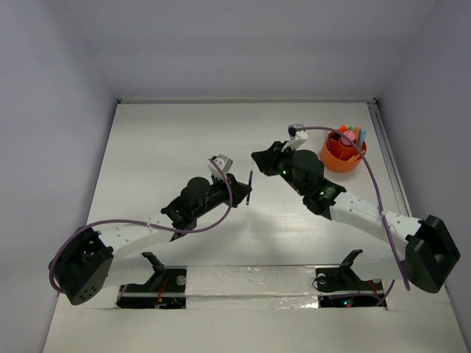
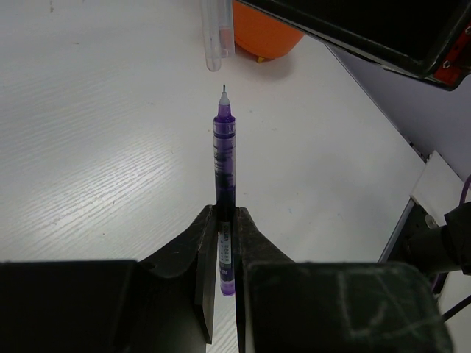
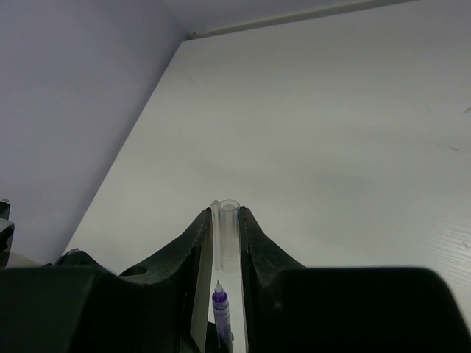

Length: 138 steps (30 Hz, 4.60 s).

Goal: Sort the stationery into containers
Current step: Close the pen cap on the pen, then place the pen in the storage box.

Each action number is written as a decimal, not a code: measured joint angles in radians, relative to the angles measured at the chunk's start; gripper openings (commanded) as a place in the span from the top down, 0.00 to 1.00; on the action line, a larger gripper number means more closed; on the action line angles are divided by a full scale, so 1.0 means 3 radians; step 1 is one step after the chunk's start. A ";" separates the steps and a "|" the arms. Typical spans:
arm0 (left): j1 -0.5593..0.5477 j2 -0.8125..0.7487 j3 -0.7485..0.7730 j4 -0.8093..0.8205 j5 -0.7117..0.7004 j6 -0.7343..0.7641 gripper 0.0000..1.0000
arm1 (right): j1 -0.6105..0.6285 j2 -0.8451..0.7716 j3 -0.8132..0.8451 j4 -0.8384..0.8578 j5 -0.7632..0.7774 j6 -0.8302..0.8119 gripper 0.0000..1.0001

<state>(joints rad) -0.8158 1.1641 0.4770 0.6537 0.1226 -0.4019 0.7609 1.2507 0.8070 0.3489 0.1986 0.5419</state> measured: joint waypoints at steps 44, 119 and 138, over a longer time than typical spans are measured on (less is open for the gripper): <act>-0.0001 -0.0145 -0.0006 -0.0217 0.0121 -0.0267 1.00 | 0.0374 -0.0192 -0.0637 0.0643 0.0038 0.0029 1.00; 0.0553 -0.0276 0.0378 0.0142 0.0708 -0.0697 1.00 | 0.0772 -0.1606 -0.1315 -0.0932 -0.1062 0.0506 0.53; 0.0497 -0.0486 -0.0043 0.0374 0.1305 -0.0600 1.00 | -0.0112 -0.0828 0.0254 -0.1488 -0.1785 -0.0551 0.28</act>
<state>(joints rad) -0.6666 1.0183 0.4641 0.7658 0.5140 -0.5819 0.7273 1.0023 0.8833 -0.0975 -0.3370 0.3767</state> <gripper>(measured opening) 0.055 0.731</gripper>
